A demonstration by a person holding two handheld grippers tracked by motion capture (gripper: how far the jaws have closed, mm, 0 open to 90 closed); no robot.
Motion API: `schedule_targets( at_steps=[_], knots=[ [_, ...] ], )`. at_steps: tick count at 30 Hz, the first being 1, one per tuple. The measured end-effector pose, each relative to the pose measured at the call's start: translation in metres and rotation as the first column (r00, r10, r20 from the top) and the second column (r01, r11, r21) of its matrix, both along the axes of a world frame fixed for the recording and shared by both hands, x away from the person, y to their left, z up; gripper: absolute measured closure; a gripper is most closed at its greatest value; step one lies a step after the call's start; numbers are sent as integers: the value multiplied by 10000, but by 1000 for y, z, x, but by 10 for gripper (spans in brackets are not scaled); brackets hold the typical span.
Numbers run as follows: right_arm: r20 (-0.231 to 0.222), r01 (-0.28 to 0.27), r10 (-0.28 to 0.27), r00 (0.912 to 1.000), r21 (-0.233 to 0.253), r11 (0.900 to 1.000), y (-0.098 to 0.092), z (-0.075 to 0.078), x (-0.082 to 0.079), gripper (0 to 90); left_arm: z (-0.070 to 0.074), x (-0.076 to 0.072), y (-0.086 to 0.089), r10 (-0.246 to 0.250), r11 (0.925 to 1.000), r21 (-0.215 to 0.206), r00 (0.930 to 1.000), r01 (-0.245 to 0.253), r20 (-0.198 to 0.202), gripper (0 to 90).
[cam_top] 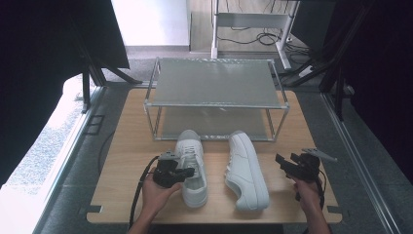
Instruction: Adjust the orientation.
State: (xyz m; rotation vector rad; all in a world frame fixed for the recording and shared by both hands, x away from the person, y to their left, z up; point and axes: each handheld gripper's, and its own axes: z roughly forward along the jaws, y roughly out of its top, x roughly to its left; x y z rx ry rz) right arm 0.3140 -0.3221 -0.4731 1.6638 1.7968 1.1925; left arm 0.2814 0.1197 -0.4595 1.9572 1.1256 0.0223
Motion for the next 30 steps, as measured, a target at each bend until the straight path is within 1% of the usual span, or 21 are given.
schedule_targets(
  at_steps=[2,3,5,6,7,8,10,12,14,18,20,21,22,23,24,25,26,27,28,29,30],
  knots=[
    [-11,17,-17,10000,20,10000,0,0,0,311,0,-1,6,91,10000,-15,10000,-91,-31,900],
    [-11,27,-27,10000,32,10000,0,0,0,311,0,-2,13,209,9998,-58,9998,-210,-53,900],
    [-12,42,-42,10000,58,10000,0,0,1,311,-1,-2,16,276,9996,-115,9996,-276,-49,900],
    [-32,101,-100,9999,174,9998,1,1,2,312,-1,-2,20,358,9993,-122,9994,-359,-22,900],
    [-28,92,-92,10000,171,9998,2,2,2,312,-1,-2,27,500,9987,-47,9987,-500,19,900],
    [7,48,-48,10000,111,9999,4,3,3,314,-1,-2,30,525,9986,-66,9986,-525,1,900],
    [19,-135,135,9999,-1,9999,8,6,4,322,-2,-3,36,588,9980,-237,9983,-588,-1,900],
    [88,-279,280,9996,-125,9995,12,9,4,323,-3,-3,37,617,9976,-303,9981,-617,-2,900],
    [170,-373,377,9991,-259,9990,15,11,4,323,-3,-3,37,467,9974,-544,9989,-467,-28,899],
    [198,-422,429,9989,-343,9985,17,12,2,323,-3,-2,36,387,9976,-581,9992,-387,-6,886],
    [225,-453,463,9987,-430,9980,18,12,2,323,3,-4,36,156,9960,-887,9997,-140,178,834],
    [226,-459,470,9986,-438,9980,18,12,1,323,9,-7,35,174,9959,-898,9982,-122,577,793],
    [226,-459,470,9986,-438,9980,18,12,1,323,9,-7,35,174,9959,-898,9982,-122,577,765],
    [275,-506,519,9983,-453,9977,18,13,0,323,16,-11,35,197,9965,-825,9940,-109,1072,717],
    [316,-487,502,9982,-458,9978,18,14,-1,323,31,-15,35,342,9979,-614,9792,-223,2001,678],
    [338,-481,498,9982,-489,9976,18,14,-2,323,31,-15,35,342,9979,-614,9792,-223,2001,659],
    [354,-475,492,9982,-470,9978,18,15,-3,323,40,-18,39,457,9975,-637,9629,-297,2658,634],
    [368,-452,469,9982,-456,9979,17,15,-4,323,42,-18,42,593,9966,-720,9533,-396,2962,610],
    [373,-450,468,9982,-476,9979,17,15,-5,323,42,-19,44,827,9948,-830,9406,-584,3293,593],
    [378,-426,443,9983,-450,9981,18,16,-5,323,41,-18,47,1020,9929,-936,9328,-739,3457,584],
    [379,-442,460,9982,-475,9979,18,16,-5,323,39,-16,49,1077,9922,-964,9335,-792,3419,567]
  ],
)
